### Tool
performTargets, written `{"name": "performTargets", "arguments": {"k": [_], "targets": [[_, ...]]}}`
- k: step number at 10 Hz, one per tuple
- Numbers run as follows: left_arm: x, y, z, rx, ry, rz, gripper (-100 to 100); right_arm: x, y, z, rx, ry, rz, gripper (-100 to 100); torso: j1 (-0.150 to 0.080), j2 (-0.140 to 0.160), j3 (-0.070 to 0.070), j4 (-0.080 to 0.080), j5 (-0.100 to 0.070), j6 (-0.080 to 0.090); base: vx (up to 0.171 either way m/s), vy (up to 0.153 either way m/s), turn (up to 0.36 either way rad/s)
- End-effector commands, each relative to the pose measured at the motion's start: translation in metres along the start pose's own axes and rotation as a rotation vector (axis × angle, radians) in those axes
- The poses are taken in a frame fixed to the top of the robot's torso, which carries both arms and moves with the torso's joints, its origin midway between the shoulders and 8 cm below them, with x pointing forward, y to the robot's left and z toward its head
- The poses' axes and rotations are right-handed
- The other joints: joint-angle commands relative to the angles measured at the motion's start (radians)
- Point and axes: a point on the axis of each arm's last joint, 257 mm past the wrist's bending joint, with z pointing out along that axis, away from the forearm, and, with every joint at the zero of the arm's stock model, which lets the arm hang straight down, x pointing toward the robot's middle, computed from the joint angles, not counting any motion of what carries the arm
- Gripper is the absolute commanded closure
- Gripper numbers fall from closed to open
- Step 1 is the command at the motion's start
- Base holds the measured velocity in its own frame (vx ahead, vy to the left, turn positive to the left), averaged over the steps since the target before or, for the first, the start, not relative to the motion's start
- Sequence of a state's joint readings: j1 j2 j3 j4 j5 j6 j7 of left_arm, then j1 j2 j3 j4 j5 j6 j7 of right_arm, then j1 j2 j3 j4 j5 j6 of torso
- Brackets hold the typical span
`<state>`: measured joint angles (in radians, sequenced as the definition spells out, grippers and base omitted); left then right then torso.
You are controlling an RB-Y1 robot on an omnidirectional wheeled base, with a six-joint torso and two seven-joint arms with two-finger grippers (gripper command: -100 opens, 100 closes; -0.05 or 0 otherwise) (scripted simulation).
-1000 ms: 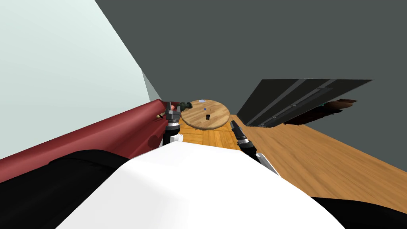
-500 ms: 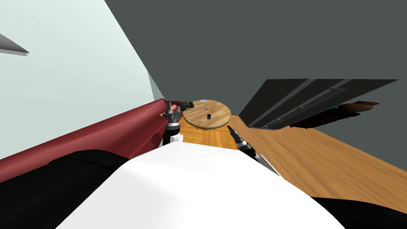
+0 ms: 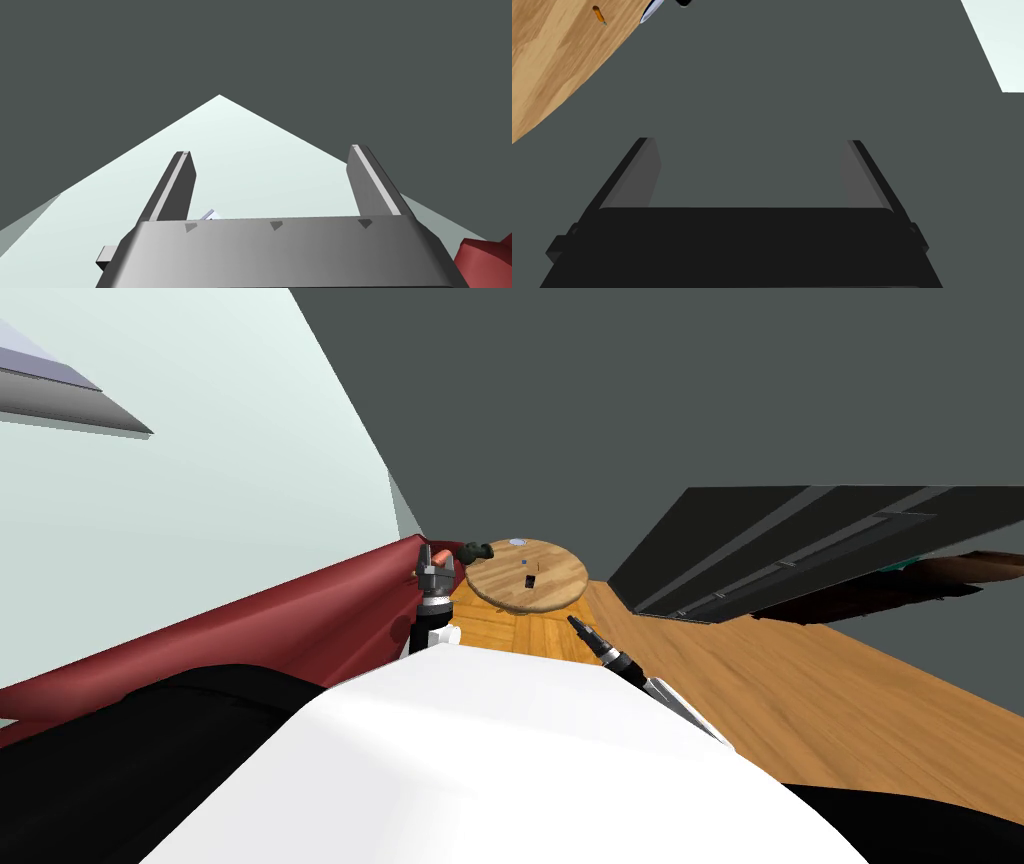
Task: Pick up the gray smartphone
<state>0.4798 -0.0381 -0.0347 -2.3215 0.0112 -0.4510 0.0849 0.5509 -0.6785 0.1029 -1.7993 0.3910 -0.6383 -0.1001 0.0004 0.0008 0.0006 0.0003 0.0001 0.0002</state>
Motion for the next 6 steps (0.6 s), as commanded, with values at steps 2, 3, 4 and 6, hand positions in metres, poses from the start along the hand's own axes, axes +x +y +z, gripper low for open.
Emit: {"name": "performTargets", "arguments": {"k": [2,3,4,6], "targets": [[0.000,0.000,0.000,0.000,0.000,0.000,0,0.018,-0.030,-0.017,0.058,0.102,-0.059,-100,0.001,0.000,0.000,0.000,0.000,-0.001,-0.011,0.014,0.129],[0.000,0.000,0.000,0.000,0.000,0.000,0,0.032,-0.046,-0.027,0.085,0.159,-0.091,-100,0.000,-0.001,0.000,0.000,0.000,0.000,-0.005,0.025,0.210],[0.000,0.000,0.000,0.000,0.000,0.000,0,0.030,-0.053,-0.032,0.097,0.182,-0.109,-100,0.001,-0.001,0.000,0.000,0.000,-0.001,-0.003,0.017,0.098],[0.000,0.000,0.000,0.000,0.000,0.000,0,0.039,-0.076,-0.050,0.137,0.262,-0.162,-100,0.001,-0.001,-0.001,0.000,0.000,-0.001,-0.001,0.022,0.153]]}}
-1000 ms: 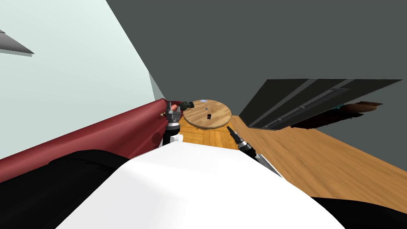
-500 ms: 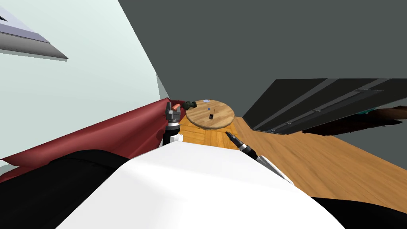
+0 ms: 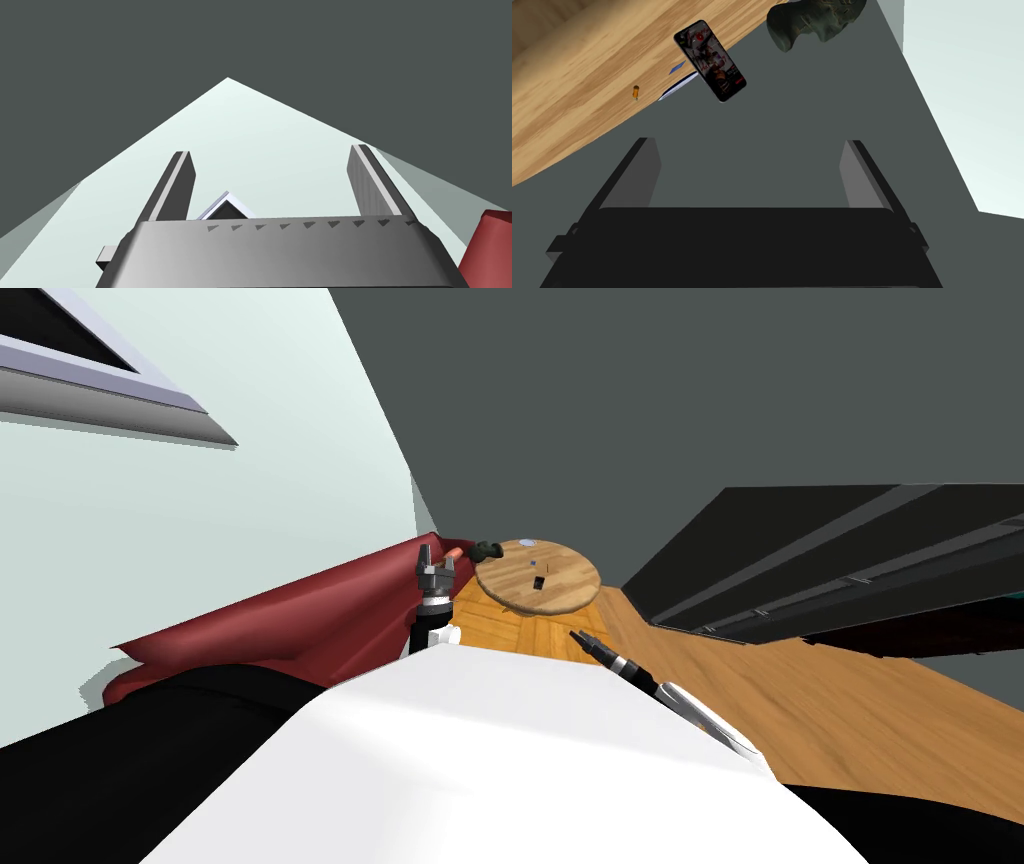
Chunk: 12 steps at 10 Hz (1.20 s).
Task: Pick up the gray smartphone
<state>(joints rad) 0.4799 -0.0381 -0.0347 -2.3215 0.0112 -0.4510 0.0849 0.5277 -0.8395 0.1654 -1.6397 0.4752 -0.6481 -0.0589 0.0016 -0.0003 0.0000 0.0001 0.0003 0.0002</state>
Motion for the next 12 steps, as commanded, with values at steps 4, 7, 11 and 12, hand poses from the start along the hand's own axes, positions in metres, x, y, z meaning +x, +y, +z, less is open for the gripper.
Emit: {"name": "performTargets", "arguments": {"k": [4,7,11,12], "targets": [[0.000,0.000,0.000,0.000,0.000,0.000,0,0.025,-0.058,-0.036,0.096,0.176,-0.126,-100,0.001,-0.001,-0.001,0.000,0.000,-0.001,0.008,0.036,0.186],[0.000,0.000,0.000,0.000,0.000,0.000,0,0.036,-0.096,-0.066,0.152,0.310,-0.239,-100,0.002,-0.001,-0.001,0.000,0.001,0.000,0.022,0.049,0.213],[0.000,0.000,0.000,0.000,0.000,0.000,0,0.036,-0.131,-0.097,0.219,0.399,-0.304,-100,0.001,-0.001,-0.001,0.000,0.000,-0.001,0.021,0.033,0.142],[0.000,0.000,0.000,0.000,0.000,0.000,0,0.033,-0.148,-0.114,0.243,0.459,-0.362,-100,0.001,-0.002,-0.001,0.000,0.000,0.000,0.045,0.062,0.291]]}}
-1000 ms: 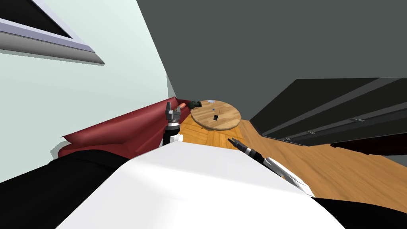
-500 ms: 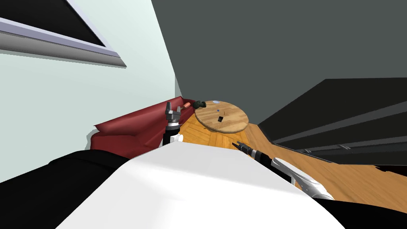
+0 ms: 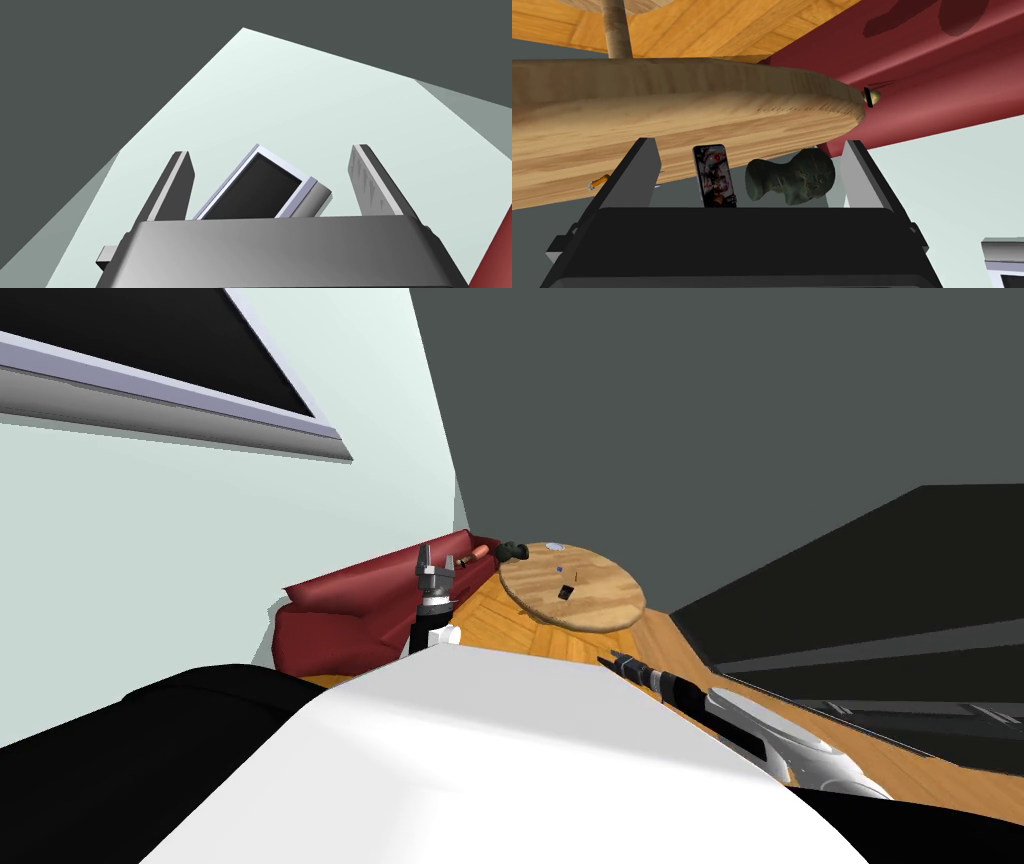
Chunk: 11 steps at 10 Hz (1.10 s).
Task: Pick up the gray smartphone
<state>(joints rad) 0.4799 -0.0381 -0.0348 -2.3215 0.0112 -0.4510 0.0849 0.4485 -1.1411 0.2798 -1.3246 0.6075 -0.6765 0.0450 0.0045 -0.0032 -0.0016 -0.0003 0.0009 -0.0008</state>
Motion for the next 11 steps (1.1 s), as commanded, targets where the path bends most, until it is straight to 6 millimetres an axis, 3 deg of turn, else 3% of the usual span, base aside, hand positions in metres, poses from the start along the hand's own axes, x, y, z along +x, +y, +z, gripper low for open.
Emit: {"name": "performTargets", "arguments": {"k": [1,2,5,7,10,11], "targets": [[0.000,0.000,0.000,0.000,0.000,0.000,0,0.007,-0.019,-0.010,0.031,0.041,-0.030,-100,0.000,0.000,0.000,0.000,0.000,0.000,0.048,0.050,0.137],[0.000,0.000,0.000,0.000,0.000,0.000,0,0.018,-0.038,-0.022,0.062,0.096,-0.079,-100,0.000,0.000,0.000,0.000,0.000,0.001,0.047,0.057,0.335],[0.000,0.000,0.000,0.000,0.000,0.000,0,0.025,-0.069,-0.046,0.112,0.170,-0.144,-100,0.001,-0.001,0.000,0.000,0.000,0.000,0.048,0.058,0.189],[0.000,0.000,0.000,0.000,0.000,0.000,0,0.035,-0.108,-0.079,0.174,0.276,-0.240,-100,0.002,-0.001,-0.001,0.000,0.001,0.000,0.083,0.096,0.406],[0.000,0.000,0.000,0.000,0.000,0.000,0,0.035,-0.134,-0.106,0.217,0.339,-0.294,-100,0.002,-0.002,-0.001,-0.001,0.001,0.000,0.080,0.061,0.177],[0.000,0.000,0.000,0.000,0.000,0.000,0,0.035,-0.151,-0.125,0.246,0.387,-0.336,-100,0.001,-0.001,-0.001,0.000,0.000,0.002,0.092,0.056,0.272]]}}
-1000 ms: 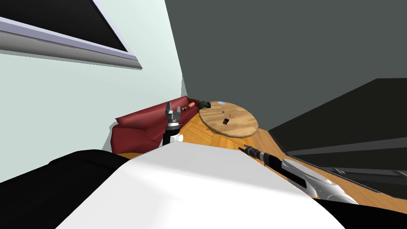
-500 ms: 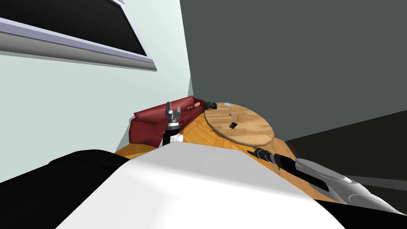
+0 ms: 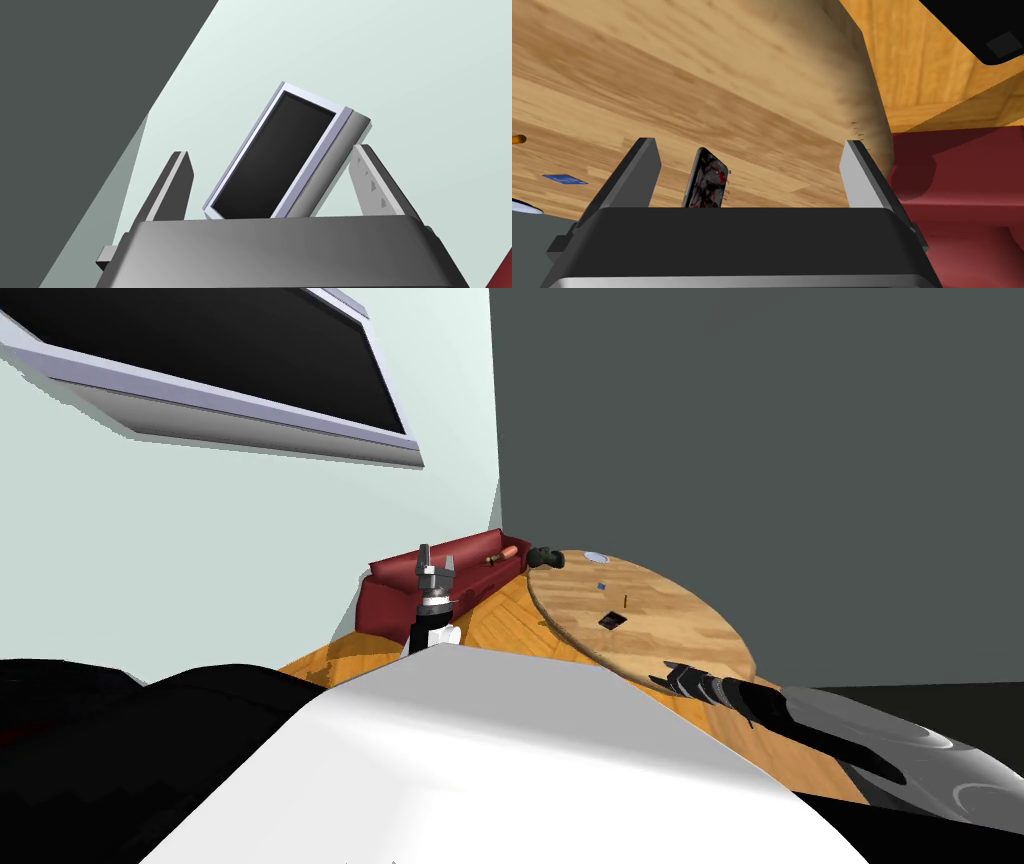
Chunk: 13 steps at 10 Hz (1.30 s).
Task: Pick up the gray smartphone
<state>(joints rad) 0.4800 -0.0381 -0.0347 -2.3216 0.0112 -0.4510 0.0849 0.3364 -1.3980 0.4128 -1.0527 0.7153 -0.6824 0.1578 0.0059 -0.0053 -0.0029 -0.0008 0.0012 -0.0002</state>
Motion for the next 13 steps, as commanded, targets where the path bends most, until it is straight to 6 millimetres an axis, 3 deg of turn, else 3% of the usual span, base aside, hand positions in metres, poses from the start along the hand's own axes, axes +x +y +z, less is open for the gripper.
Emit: {"name": "performTargets", "arguments": {"k": [1,3,5,8,9,10,11,13], "targets": [[0.000,0.000,0.000,0.000,0.000,0.000,0,0.009,-0.011,-0.008,0.017,0.026,-0.022,-100,0.000,0.000,0.000,0.000,0.000,0.000,0.083,0.041,0.158],[0.000,0.000,0.000,0.000,0.000,0.000,0,0.029,-0.042,-0.032,0.061,0.108,-0.094,-100,0.001,0.001,0.000,0.000,0.000,0.000,0.107,0.090,0.338],[0.000,0.000,0.000,0.000,0.000,0.000,0,0.043,-0.061,-0.050,0.083,0.170,-0.148,-100,0.004,-0.004,-0.003,-0.001,0.001,0.000,0.157,0.101,0.302],[0.000,0.000,0.000,0.000,0.000,0.000,0,0.059,-0.060,-0.058,0.062,0.219,-0.194,-100,0.006,-0.003,-0.002,-0.001,0.001,0.001,0.137,0.122,0.196],[0.000,0.000,0.000,0.000,0.000,0.000,0,0.055,-0.062,-0.057,0.072,0.210,-0.184,-100,0.007,-0.002,-0.001,-0.001,0.001,0.001,0.057,0.063,0.020],[0.000,0.000,0.000,0.000,0.000,0.000,0,0.056,-0.061,-0.057,0.069,0.211,-0.187,0,0.004,0.003,0.001,0.000,0.001,0.002,0.012,0.011,-0.003],[0.000,0.000,0.000,0.000,0.000,0.000,0,0.063,-0.060,-0.055,0.071,0.210,-0.184,-100,0.000,0.006,0.003,0.001,0.000,0.002,0.025,0.005,0.034],[0.000,0.000,0.000,0.000,0.000,0.000,0,0.074,-0.058,-0.051,0.072,0.211,-0.177,-100,-0.002,0.007,0.004,0.001,-0.001,0.002,0.033,-0.004,0.039]]}}
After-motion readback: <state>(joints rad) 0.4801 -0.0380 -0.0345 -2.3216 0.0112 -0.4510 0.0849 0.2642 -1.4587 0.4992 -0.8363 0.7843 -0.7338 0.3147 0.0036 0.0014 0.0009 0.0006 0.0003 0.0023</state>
